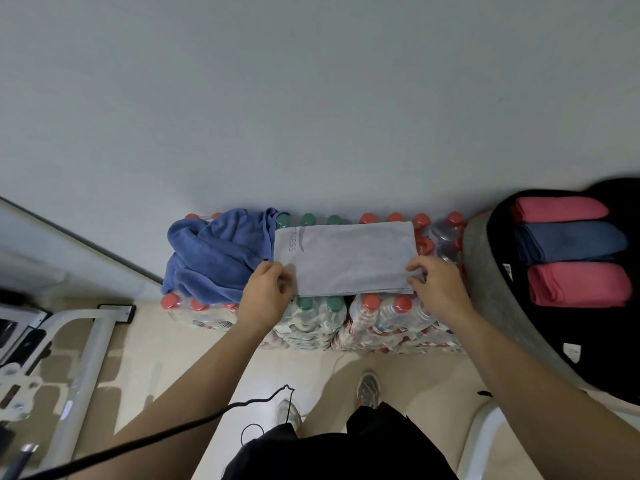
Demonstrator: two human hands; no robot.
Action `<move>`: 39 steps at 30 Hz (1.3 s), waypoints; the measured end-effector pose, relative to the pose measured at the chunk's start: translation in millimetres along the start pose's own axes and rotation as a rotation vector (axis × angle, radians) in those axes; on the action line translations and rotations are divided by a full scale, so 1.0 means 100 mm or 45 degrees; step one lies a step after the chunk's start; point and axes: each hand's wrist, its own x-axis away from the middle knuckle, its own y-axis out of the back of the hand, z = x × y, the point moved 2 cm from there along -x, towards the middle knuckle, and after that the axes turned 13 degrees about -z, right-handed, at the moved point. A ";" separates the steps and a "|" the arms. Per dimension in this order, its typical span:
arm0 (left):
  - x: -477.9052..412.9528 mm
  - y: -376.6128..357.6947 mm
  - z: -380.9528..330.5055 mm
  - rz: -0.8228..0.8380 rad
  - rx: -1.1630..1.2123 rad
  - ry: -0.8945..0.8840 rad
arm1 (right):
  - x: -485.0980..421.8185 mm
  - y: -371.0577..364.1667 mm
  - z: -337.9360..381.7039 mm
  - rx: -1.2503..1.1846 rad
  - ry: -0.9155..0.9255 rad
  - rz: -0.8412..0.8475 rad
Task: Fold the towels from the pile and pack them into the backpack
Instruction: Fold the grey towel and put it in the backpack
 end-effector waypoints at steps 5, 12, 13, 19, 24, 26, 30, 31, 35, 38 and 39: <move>-0.19 0.00 -0.18 -0.026 -0.472 -0.312 | -0.07 -0.05 0.21 0.473 0.445 -0.202; -0.47 -0.62 -0.52 0.314 -0.449 -0.430 | -0.37 -0.60 0.48 0.675 0.679 0.260; -0.46 -0.70 -0.47 0.342 -0.477 -0.404 | -0.39 -0.64 0.40 0.715 0.685 0.291; -0.45 -0.79 -0.35 0.261 -0.414 -0.326 | -0.45 -0.66 0.14 0.707 0.613 0.271; -0.56 -0.58 -0.26 0.104 -0.256 -0.259 | -0.47 -0.64 0.23 0.712 0.641 0.303; -0.64 -0.44 -0.23 0.033 -0.346 -0.257 | -0.51 -0.62 0.34 0.712 0.785 0.265; -0.71 -0.28 -0.16 0.094 -0.469 -0.011 | -0.51 -0.71 0.37 0.689 0.946 0.348; -0.70 -0.26 -0.13 0.103 -0.456 0.083 | -0.50 -0.74 0.32 0.705 0.948 0.351; -0.61 -0.24 -0.08 0.139 -0.401 0.344 | -0.50 -0.77 0.24 0.695 0.942 0.336; -0.55 -0.25 -0.09 0.122 -0.399 0.457 | -0.51 -0.77 0.27 0.686 0.949 0.320; -0.53 -0.24 -0.12 0.107 -0.392 0.493 | -0.50 -0.77 0.27 0.686 0.947 0.318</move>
